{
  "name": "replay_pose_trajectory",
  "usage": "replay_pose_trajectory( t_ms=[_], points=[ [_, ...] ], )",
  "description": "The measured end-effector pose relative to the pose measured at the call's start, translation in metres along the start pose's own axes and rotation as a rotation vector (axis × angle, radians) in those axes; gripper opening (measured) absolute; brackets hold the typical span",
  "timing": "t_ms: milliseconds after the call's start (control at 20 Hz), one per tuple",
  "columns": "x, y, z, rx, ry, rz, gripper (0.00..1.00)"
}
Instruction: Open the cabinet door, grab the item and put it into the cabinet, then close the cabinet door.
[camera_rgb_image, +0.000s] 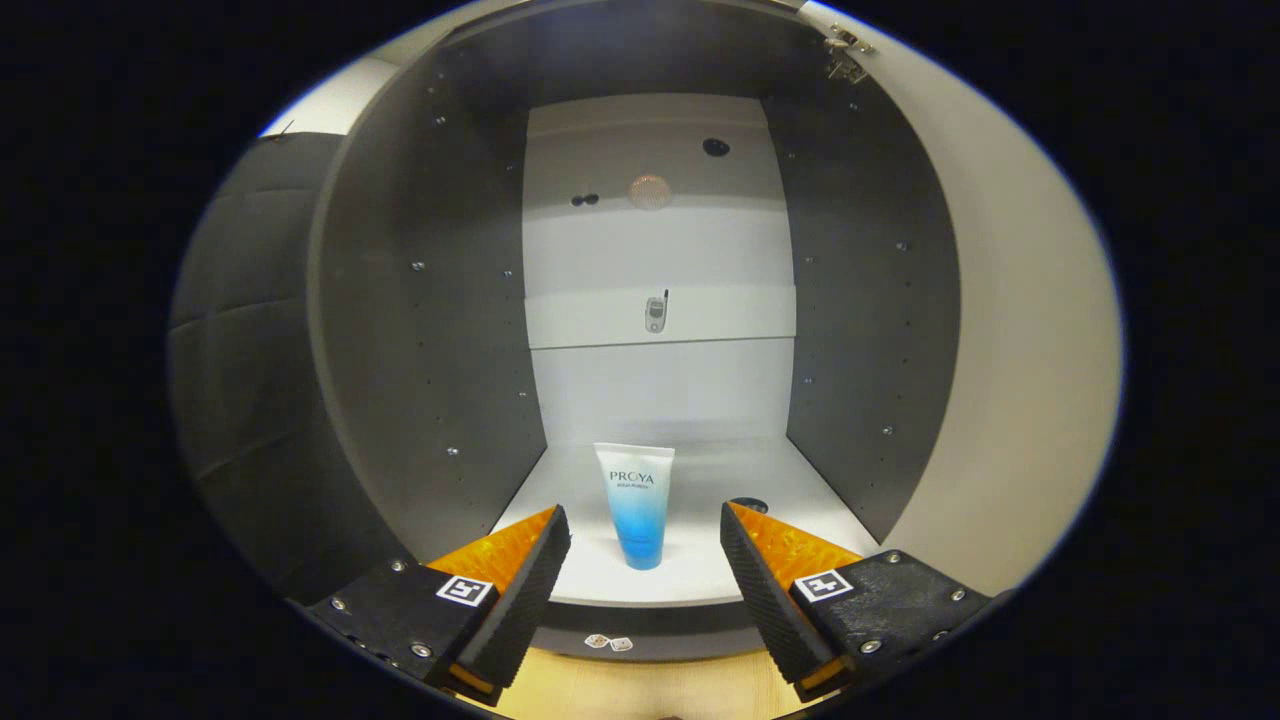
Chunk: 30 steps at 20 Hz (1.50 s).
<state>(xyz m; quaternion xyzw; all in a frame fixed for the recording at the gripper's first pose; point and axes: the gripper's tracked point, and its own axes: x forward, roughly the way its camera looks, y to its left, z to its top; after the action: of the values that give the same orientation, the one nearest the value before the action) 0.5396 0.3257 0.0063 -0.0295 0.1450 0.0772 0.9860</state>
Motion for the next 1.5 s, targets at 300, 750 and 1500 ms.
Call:
replay_pose_trajectory(
  t_ms=[300, 750, 1500],
  points=[
    [-0.073, 0.007, 0.002, 0.019, -0.072, 0.046, 0.94],
    [-0.178, 0.007, 0.007, -0.052, -0.240, 0.031, 0.93],
    [-0.326, -0.037, -0.016, -0.023, -0.272, 0.015, 0.94]
  ],
)
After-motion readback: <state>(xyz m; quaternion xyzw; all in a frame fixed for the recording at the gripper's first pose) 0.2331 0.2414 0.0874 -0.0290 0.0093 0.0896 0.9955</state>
